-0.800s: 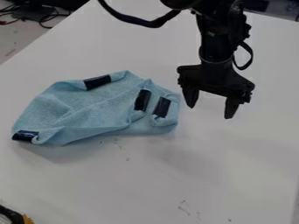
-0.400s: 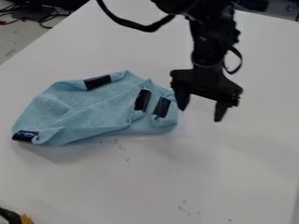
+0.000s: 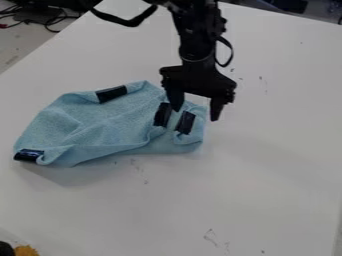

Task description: Unfold the cloth from the left to bottom right

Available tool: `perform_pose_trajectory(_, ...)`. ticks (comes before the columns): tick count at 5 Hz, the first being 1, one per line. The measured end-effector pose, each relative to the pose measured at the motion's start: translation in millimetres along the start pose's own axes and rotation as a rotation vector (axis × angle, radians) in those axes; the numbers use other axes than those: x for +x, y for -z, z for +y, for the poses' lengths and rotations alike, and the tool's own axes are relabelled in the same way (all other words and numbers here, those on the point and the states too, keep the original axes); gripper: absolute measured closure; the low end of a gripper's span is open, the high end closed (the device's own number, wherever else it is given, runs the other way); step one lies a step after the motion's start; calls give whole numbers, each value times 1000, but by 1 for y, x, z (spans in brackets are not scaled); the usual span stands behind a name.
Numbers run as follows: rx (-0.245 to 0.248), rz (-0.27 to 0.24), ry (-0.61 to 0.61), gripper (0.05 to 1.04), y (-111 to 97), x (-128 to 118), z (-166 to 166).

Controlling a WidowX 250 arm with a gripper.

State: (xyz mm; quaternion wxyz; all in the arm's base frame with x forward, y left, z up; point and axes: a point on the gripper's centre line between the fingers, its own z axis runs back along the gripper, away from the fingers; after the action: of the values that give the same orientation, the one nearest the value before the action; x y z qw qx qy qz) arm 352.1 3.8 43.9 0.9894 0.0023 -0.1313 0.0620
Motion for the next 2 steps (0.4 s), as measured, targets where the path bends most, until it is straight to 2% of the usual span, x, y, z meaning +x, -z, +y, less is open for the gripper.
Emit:
perform_pose_trajectory(1,-6,29,10,82,3,-3,11)
perform_pose_trajectory(2,-6,24,-4,82,7,-2,21)
